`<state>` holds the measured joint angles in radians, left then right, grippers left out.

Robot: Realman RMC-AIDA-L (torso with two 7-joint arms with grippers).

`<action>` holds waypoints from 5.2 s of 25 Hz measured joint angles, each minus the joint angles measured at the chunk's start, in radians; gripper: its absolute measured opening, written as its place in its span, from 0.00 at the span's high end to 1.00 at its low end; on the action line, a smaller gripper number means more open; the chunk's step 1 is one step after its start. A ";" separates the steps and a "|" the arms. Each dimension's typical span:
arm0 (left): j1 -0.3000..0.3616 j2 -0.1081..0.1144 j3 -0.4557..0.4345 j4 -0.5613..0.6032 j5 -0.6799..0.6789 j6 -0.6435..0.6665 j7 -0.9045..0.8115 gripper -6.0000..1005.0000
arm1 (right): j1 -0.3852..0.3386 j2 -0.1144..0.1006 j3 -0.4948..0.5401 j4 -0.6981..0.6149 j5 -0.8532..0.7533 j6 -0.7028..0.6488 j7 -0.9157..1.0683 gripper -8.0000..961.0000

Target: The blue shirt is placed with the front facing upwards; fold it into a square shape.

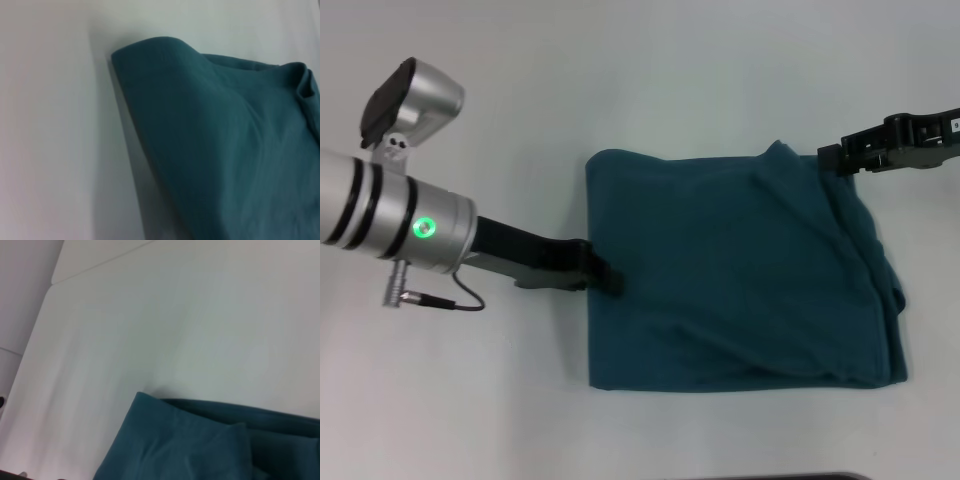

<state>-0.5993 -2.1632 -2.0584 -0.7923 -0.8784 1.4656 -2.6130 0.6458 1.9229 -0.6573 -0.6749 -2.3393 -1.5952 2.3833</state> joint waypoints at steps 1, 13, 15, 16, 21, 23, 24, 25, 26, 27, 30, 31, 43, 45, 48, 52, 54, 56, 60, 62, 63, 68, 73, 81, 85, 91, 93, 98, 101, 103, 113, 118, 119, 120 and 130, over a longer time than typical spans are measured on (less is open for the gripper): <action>0.008 0.002 -0.004 -0.010 0.000 0.011 0.000 0.87 | 0.000 0.000 0.001 0.000 0.000 0.000 0.000 0.56; 0.108 0.072 -0.100 -0.093 0.003 0.092 -0.011 0.84 | -0.001 0.001 0.013 0.001 0.000 0.005 0.002 0.56; 0.110 0.078 -0.113 -0.092 0.002 0.098 -0.002 0.84 | 0.000 0.001 0.015 0.002 0.000 0.005 0.002 0.56; 0.109 0.080 -0.121 -0.087 0.001 0.108 0.009 0.83 | 0.000 0.002 0.016 0.002 0.000 0.005 0.002 0.56; 0.105 0.085 -0.158 -0.072 -0.005 0.137 0.053 0.81 | 0.006 0.003 0.019 0.002 0.000 0.005 0.002 0.56; 0.108 0.086 -0.171 -0.072 -0.003 0.137 0.058 0.80 | 0.008 0.003 0.019 0.002 0.000 0.005 0.002 0.56; 0.109 0.089 -0.178 -0.072 0.003 0.138 0.058 0.79 | 0.009 0.004 0.020 0.002 0.000 0.005 0.002 0.56; 0.109 0.092 -0.180 -0.072 0.008 0.137 0.056 0.79 | 0.010 0.004 0.021 0.002 0.000 0.005 0.002 0.56; 0.109 0.099 -0.189 -0.072 0.021 0.137 0.048 0.79 | 0.012 0.004 0.021 0.001 0.000 0.004 0.002 0.56; 0.110 0.106 -0.200 -0.074 0.032 0.135 0.036 0.75 | 0.013 0.004 0.022 0.001 0.000 0.005 0.002 0.56; 0.133 0.115 -0.277 -0.120 0.046 0.152 0.016 0.66 | 0.018 0.004 0.024 0.001 0.000 0.001 0.002 0.56; 0.147 0.112 -0.322 -0.160 0.040 0.169 0.022 0.62 | 0.020 0.004 0.024 0.001 0.001 -0.002 0.002 0.56; 0.179 0.112 -0.575 -0.248 -0.085 0.354 0.088 0.34 | 0.139 0.067 -0.104 0.009 0.049 -0.112 0.062 0.56; 0.179 0.115 -0.601 -0.247 -0.088 0.361 0.089 0.32 | 0.159 0.090 -0.160 0.007 0.047 -0.090 0.082 0.56; 0.180 0.117 -0.641 -0.246 -0.088 0.371 0.089 0.32 | 0.176 0.123 -0.240 0.004 0.045 -0.037 0.100 0.56; 0.187 0.118 -0.676 -0.247 -0.098 0.384 0.088 0.32 | 0.191 0.146 -0.333 0.003 0.043 0.022 0.131 0.56; 0.189 0.118 -0.678 -0.244 -0.107 0.385 0.089 0.32 | 0.192 0.147 -0.366 -0.010 0.038 0.045 0.153 0.56; 0.191 0.117 -0.675 -0.240 -0.110 0.385 0.089 0.32 | 0.189 0.147 -0.375 -0.024 0.031 0.062 0.167 0.56; 0.191 0.112 -0.669 -0.239 -0.110 0.381 0.089 0.32 | 0.184 0.148 -0.380 -0.033 -0.011 0.096 0.181 0.56; 0.191 0.111 -0.668 -0.239 -0.109 0.378 0.089 0.32 | 0.183 0.147 -0.376 -0.034 -0.039 0.103 0.188 0.56; 0.191 0.110 -0.668 -0.238 -0.108 0.377 0.089 0.32 | 0.181 0.144 -0.372 -0.036 -0.048 0.103 0.193 0.56; 0.191 0.109 -0.668 -0.236 -0.105 0.375 0.092 0.32 | 0.130 0.111 -0.338 -0.120 -0.050 0.058 0.225 0.56; 0.191 0.109 -0.668 -0.222 -0.106 0.374 0.101 0.32 | 0.068 0.070 -0.263 -0.245 -0.049 0.002 0.263 0.56; 0.188 0.113 -0.675 -0.216 -0.110 0.378 0.110 0.32 | 0.077 0.080 -0.204 -0.215 0.003 -0.032 0.216 0.56; 0.190 0.114 -0.677 -0.215 -0.110 0.382 0.110 0.32 | 0.100 0.115 -0.215 -0.175 0.008 -0.051 0.176 0.56; 0.197 0.116 -0.679 -0.215 -0.110 0.383 0.112 0.32 | 0.114 0.104 -0.228 -0.135 0.011 -0.172 0.106 0.56; 0.197 0.116 -0.680 -0.215 -0.111 0.383 0.113 0.32 | 0.119 0.095 -0.229 -0.117 0.012 -0.237 0.086 0.56; 0.199 0.117 -0.679 -0.215 -0.110 0.380 0.114 0.32 | 0.100 0.110 -0.240 -0.110 -0.016 -0.316 0.030 0.56; 0.200 0.117 -0.679 -0.216 -0.110 0.377 0.114 0.32 | 0.082 0.112 -0.254 -0.086 -0.059 -0.278 0.027 0.56; 0.201 0.117 -0.679 -0.216 -0.109 0.376 0.114 0.32 | 0.079 0.113 -0.257 -0.053 -0.105 -0.229 0.030 0.56; 0.203 0.116 -0.680 -0.216 -0.110 0.378 0.114 0.32 | 0.067 0.108 -0.244 -0.032 -0.139 -0.171 0.025 0.56; 0.203 0.117 -0.681 -0.219 -0.125 0.393 0.132 0.32 | 0.058 0.088 -0.151 -0.096 -0.068 -0.290 -0.023 0.56; 0.202 0.119 -0.681 -0.219 -0.135 0.411 0.162 0.32 | 0.055 0.085 -0.131 -0.108 -0.054 -0.308 -0.042 0.56; 0.201 0.120 -0.680 -0.217 -0.148 0.438 0.208 0.32 | 0.048 0.083 -0.111 -0.114 -0.033 -0.317 -0.083 0.56; 0.342 0.007 -0.613 -0.010 -0.377 0.516 1.288 0.32 | -0.162 0.158 0.142 0.108 0.505 -0.197 -1.026 0.56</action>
<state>-0.2570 -2.1565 -2.6711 -0.8019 -1.2557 1.9820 -1.3254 0.4839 2.0808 -0.5155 -0.5669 -1.8345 -1.7921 1.3572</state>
